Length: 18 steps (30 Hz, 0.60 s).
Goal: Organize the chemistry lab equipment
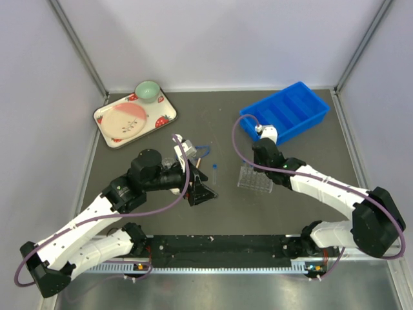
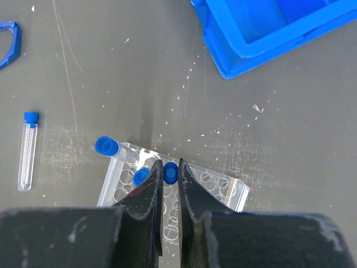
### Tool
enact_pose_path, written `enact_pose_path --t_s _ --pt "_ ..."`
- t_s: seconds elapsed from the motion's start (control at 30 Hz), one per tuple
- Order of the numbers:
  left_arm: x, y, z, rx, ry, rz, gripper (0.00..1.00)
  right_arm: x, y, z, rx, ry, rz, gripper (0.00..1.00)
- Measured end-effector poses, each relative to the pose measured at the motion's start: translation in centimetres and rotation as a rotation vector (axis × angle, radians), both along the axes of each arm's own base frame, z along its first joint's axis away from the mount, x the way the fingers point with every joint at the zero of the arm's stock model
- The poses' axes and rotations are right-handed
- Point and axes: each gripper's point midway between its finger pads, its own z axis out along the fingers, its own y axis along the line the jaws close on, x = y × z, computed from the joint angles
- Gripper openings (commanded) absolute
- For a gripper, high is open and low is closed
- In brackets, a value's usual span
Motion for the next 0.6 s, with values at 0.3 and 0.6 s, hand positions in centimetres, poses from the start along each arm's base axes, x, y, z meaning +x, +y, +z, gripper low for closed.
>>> enact_pose_path --t_s 0.3,0.6 --pt "0.07 -0.07 -0.2 0.005 0.005 0.0 0.99 0.04 0.24 -0.46 0.0 0.01 0.007 0.09" --pt "0.08 -0.08 -0.18 0.005 0.004 0.0 0.99 0.01 0.39 -0.78 0.002 0.017 0.013 0.28"
